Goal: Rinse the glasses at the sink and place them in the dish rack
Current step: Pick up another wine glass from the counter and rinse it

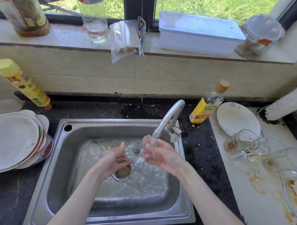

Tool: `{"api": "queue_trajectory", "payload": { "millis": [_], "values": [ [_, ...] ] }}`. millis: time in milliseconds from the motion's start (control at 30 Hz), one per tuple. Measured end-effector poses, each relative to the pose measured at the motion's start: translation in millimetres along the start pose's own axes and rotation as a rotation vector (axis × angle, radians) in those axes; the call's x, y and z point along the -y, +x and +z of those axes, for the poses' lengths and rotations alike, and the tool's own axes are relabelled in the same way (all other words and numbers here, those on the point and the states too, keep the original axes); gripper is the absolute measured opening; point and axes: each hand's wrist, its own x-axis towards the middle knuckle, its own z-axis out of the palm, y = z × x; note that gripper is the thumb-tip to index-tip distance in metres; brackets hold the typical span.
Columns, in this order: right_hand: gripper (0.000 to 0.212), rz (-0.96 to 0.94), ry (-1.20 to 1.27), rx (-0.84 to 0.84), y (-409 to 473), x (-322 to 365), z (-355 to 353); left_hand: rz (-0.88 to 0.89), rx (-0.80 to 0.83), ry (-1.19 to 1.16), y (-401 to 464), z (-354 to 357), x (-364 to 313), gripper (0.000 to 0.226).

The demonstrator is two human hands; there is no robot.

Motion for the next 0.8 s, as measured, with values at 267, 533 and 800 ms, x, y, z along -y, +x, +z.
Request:
{"api": "queue_trajectory", "payload": {
  "millis": [267,533,800],
  "values": [
    [0.027,-0.080,-0.261,-0.398,15,-18,-4,0.017,-0.062,0.043,4,2,8,0.026],
    [0.012,0.031,-0.039,-0.393,20,-26,-10,0.593,-0.295,0.728,-13,24,-6,0.012],
    [0.010,0.120,0.146,-0.288,17,-35,-13,0.689,-0.034,0.476,-21,39,-4,0.056]
  ]
}}
